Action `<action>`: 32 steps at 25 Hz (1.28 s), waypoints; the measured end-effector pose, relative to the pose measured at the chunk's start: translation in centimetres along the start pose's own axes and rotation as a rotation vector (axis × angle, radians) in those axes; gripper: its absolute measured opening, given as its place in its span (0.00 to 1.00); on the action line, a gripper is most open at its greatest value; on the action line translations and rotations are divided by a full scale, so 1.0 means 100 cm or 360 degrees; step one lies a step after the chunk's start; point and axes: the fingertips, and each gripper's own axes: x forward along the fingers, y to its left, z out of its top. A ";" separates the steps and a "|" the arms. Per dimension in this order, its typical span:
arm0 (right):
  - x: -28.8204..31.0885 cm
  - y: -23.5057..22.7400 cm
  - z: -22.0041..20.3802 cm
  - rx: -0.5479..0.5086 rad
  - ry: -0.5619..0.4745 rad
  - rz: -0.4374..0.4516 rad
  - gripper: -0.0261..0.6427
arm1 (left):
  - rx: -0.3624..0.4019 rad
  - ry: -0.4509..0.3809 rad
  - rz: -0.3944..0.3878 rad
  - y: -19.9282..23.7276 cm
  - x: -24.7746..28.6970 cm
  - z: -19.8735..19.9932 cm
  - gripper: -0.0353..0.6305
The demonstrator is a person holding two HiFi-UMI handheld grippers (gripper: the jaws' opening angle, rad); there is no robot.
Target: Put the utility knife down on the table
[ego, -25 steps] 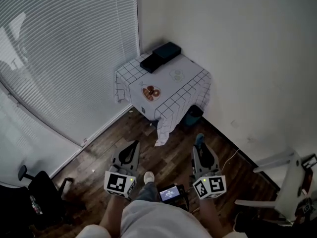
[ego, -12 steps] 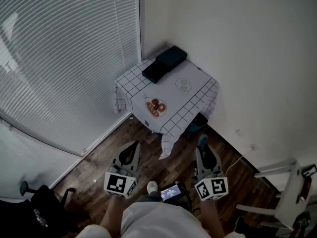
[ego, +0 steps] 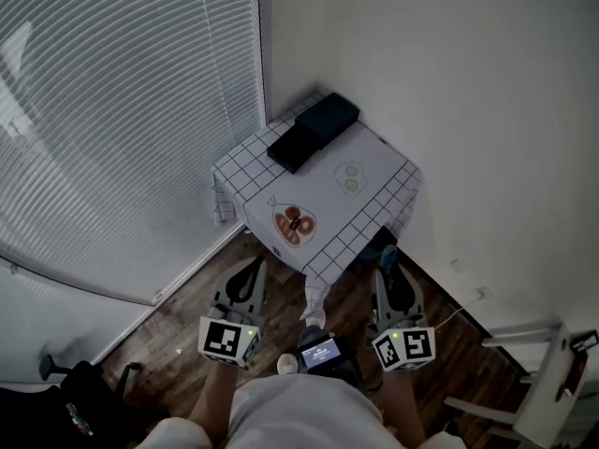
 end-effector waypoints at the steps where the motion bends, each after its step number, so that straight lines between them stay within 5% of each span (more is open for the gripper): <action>1: 0.011 -0.008 0.001 -0.0003 0.0004 -0.0003 0.25 | 0.0004 -0.0009 0.0010 0.004 0.012 0.001 0.06; 15: 0.126 -0.072 -0.014 0.0007 0.0149 0.0118 0.25 | 0.0010 0.0116 0.0050 0.022 0.146 -0.015 0.06; 32: 0.167 -0.094 -0.059 0.0006 0.0325 0.0208 0.25 | -0.0066 0.0246 0.0100 0.033 0.183 -0.049 0.06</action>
